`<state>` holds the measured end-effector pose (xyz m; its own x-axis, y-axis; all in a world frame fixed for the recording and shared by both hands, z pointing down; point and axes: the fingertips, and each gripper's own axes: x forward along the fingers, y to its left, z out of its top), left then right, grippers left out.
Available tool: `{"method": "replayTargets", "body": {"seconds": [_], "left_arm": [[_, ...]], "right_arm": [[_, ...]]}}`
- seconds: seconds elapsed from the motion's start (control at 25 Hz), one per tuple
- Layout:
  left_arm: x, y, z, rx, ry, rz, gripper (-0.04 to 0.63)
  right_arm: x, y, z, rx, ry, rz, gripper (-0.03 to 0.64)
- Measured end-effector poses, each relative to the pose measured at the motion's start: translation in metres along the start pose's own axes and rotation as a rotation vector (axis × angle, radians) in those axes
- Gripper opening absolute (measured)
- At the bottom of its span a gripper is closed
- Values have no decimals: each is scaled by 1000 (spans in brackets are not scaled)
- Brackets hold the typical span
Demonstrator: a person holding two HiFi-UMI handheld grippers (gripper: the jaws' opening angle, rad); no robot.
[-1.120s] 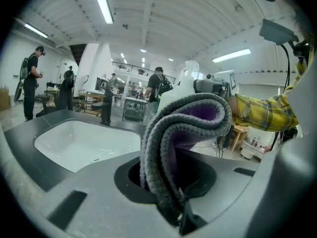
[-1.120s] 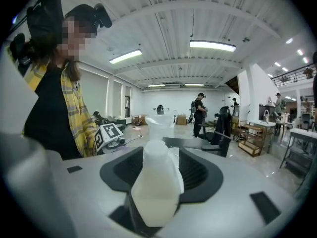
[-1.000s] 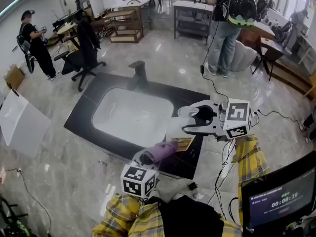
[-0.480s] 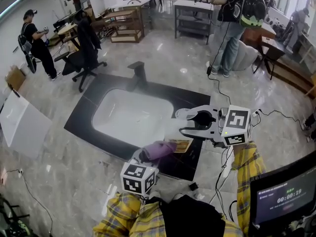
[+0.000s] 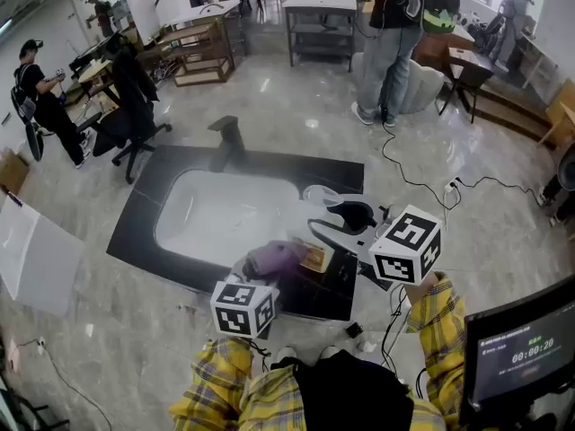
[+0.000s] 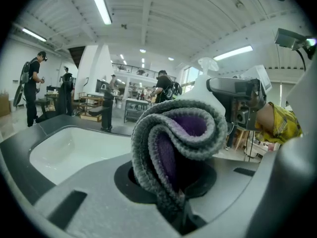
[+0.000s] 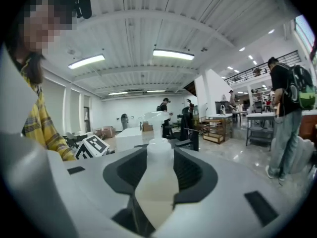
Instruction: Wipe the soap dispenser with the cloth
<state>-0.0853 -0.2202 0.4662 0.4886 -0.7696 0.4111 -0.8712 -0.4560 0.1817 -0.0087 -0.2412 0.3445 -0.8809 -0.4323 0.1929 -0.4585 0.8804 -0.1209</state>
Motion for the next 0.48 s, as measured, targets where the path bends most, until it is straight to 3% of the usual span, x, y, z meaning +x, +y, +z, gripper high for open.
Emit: {"method": "replayTargets", "body": {"seconds": [0.48], "left_arm": [[-17, -1, 7, 40, -29, -69, 72]], "right_arm": [[0, -5, 2, 105, -88, -387, 158]]}}
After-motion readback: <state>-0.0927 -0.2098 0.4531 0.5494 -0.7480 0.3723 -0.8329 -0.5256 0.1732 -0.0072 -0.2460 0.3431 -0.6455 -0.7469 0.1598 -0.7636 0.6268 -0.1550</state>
